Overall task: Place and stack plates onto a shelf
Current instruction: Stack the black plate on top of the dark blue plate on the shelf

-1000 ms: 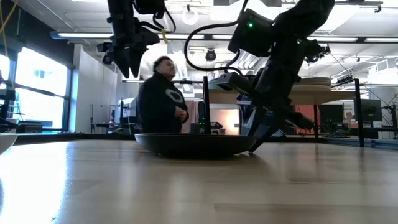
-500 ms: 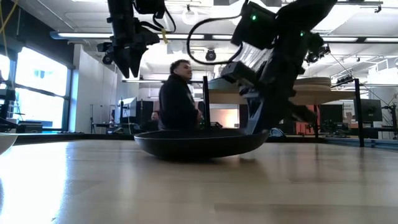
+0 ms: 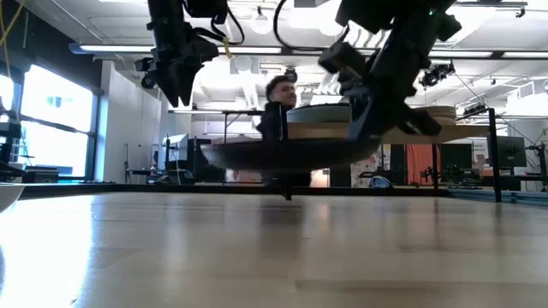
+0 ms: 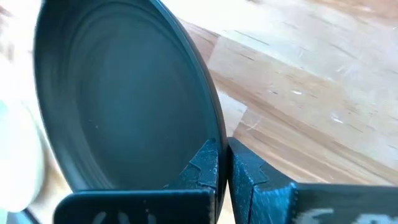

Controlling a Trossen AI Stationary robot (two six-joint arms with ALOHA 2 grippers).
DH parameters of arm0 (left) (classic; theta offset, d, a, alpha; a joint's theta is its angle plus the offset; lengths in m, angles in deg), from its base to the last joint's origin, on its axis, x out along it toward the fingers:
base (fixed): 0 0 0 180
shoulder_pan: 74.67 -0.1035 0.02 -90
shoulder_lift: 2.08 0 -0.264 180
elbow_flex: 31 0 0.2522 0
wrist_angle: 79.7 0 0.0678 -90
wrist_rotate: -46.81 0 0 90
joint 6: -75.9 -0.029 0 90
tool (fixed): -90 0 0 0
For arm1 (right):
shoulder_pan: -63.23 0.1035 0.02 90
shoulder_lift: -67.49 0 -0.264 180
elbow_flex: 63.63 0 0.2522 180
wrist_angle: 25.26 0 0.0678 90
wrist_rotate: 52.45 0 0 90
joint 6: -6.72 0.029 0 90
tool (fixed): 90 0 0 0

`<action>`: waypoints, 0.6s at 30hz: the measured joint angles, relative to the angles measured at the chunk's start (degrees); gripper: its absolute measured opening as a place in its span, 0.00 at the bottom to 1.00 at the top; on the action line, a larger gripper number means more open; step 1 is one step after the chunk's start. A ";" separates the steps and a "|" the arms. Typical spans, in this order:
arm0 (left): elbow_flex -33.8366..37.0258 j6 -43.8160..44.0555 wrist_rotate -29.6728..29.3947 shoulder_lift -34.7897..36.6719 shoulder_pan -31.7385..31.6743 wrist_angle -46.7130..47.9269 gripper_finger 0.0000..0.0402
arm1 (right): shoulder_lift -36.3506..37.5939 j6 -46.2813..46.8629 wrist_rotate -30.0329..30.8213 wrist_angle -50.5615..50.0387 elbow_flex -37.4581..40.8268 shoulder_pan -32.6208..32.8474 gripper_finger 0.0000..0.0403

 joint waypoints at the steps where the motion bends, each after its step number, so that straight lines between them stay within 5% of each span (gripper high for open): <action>1: 0.00 0.00 -0.02 0.00 0.17 0.02 0.34 | 0.79 -0.23 0.00 -0.17 0.00 0.00 0.00; 18: 0.04 -10.17 -0.85 0.00 3.20 -0.66 0.34 | 21.94 -5.15 3.97 -5.50 -0.01 -3.91 0.00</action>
